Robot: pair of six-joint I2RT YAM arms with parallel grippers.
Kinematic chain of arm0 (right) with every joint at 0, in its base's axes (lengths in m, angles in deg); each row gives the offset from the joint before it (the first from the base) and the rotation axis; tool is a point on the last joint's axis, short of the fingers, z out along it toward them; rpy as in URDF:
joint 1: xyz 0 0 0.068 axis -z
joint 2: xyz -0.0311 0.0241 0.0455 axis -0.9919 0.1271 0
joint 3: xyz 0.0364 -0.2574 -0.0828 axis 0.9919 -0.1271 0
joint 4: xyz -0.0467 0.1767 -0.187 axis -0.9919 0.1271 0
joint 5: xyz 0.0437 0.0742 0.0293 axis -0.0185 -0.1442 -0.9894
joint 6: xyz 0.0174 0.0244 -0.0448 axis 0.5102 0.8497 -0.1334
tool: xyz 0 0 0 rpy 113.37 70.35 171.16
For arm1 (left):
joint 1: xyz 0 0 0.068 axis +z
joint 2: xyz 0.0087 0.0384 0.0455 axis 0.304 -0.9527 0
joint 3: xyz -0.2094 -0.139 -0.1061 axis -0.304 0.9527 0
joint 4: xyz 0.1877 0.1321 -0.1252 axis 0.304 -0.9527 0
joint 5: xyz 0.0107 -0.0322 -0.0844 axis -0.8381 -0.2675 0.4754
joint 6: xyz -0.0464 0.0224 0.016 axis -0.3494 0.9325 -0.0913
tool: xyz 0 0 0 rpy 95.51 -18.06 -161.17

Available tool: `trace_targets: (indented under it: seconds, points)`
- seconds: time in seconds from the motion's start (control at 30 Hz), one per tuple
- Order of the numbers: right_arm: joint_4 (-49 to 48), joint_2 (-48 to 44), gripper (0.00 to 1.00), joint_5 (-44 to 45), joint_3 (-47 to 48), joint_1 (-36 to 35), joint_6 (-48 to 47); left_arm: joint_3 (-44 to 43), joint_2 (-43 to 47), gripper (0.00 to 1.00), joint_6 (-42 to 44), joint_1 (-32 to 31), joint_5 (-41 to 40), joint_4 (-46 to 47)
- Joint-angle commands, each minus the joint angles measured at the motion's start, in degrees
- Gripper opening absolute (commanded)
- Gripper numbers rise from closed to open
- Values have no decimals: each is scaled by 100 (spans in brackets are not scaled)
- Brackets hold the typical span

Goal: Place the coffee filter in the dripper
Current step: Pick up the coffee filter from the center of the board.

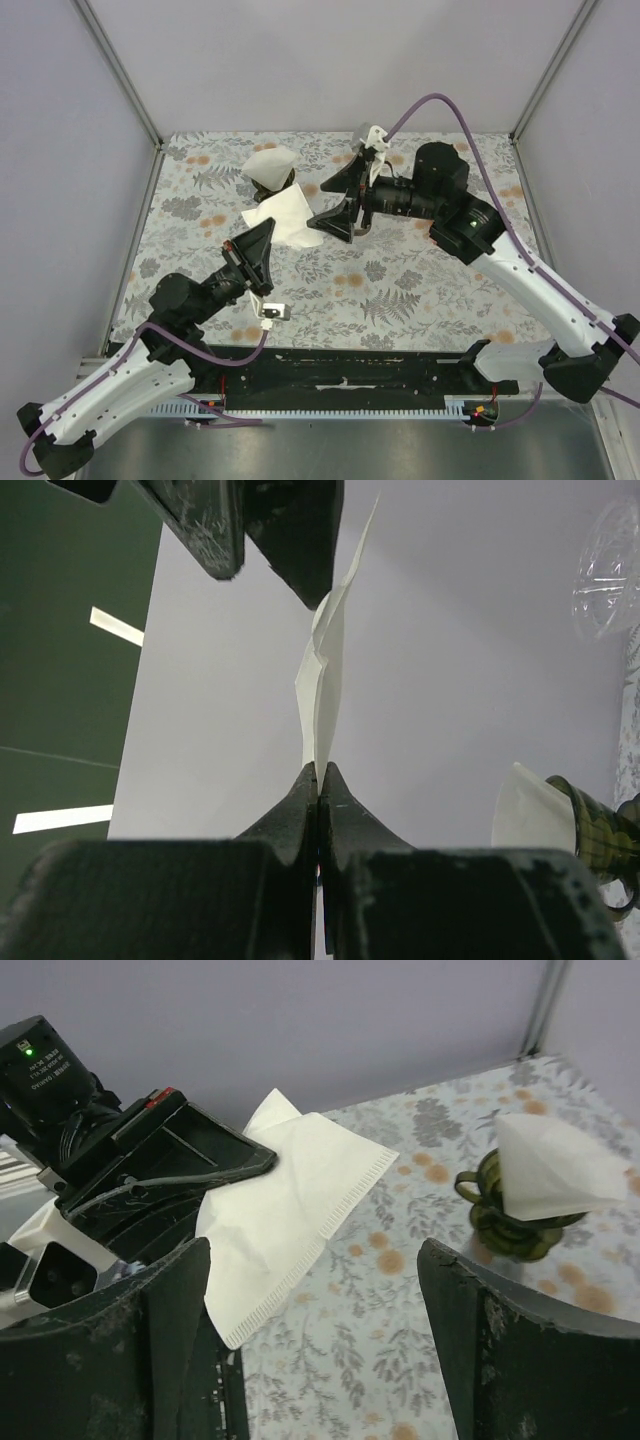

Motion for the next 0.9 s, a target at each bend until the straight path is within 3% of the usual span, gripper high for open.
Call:
trace_targets:
  seconds: [0.0,0.13,0.3,0.37,0.57,0.6,0.67,0.73,0.87]
  points:
    - [-194,422,89,-679,-118,-10,1148,108,72,2,-482,-134,76,455]
    - [-465,555,73,-1144,-293,-10,1482,73,2,2,-860,-379,-144,376]
    - [-580,564,14,-1716,-486,-10,1851,64,-156,2,-1484,-529,-267,271]
    - [-510,433,0,-1656,-662,7,1896,116,-130,2,-1730,-547,-171,244]
    - [-352,-138,0,-1444,-1356,113,1975,371,256,2,-2591,-582,286,-159]
    - [-343,-191,0,-1470,-1427,113,1992,406,326,9,-2740,-573,382,-273]
    - [-256,-288,0,-1497,-1576,113,1966,442,467,37,-2952,-582,628,-606]
    - [-19,-385,0,-1488,-1620,121,1879,433,590,54,-3110,-582,874,-984]
    - [868,-525,0,-1313,-1419,130,1440,74,696,60,-3304,-573,1279,-2081]
